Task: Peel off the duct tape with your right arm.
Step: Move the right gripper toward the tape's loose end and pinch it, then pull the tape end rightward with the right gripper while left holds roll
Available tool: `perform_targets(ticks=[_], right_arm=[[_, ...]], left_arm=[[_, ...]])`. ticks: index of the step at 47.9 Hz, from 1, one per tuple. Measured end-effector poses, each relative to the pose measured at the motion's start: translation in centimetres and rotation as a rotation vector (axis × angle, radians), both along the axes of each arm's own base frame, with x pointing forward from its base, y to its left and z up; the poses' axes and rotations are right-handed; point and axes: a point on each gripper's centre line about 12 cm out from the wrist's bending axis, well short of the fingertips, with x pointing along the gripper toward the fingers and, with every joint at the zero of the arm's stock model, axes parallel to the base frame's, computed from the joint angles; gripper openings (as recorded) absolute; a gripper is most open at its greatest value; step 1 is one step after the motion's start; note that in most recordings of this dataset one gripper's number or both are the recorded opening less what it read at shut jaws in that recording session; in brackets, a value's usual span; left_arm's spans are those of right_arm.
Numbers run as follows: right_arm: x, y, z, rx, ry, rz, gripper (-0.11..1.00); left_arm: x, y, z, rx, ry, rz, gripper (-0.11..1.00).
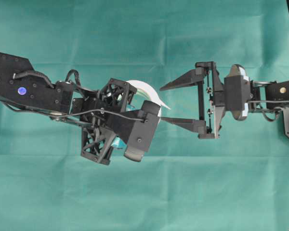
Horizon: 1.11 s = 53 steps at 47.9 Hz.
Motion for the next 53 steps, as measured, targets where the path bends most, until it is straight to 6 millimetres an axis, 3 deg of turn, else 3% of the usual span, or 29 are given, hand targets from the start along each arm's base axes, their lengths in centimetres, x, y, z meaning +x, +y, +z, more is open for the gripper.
perform_targets(ticks=[9, 15, 53], right_arm=[[0.1, 0.1, -0.1, -0.004, 0.003, 0.004, 0.20], [0.1, 0.1, -0.1, -0.004, 0.003, 0.005, 0.01], [-0.1, -0.2, -0.4, -0.004, 0.012, -0.005, -0.09]], left_arm=[[0.0, -0.2, 0.0, -0.001, 0.000, -0.004, 0.23], [0.0, -0.1, 0.0, -0.001, 0.002, -0.002, 0.23], [-0.2, -1.6, -0.1, 0.004, 0.003, -0.040, 0.23]])
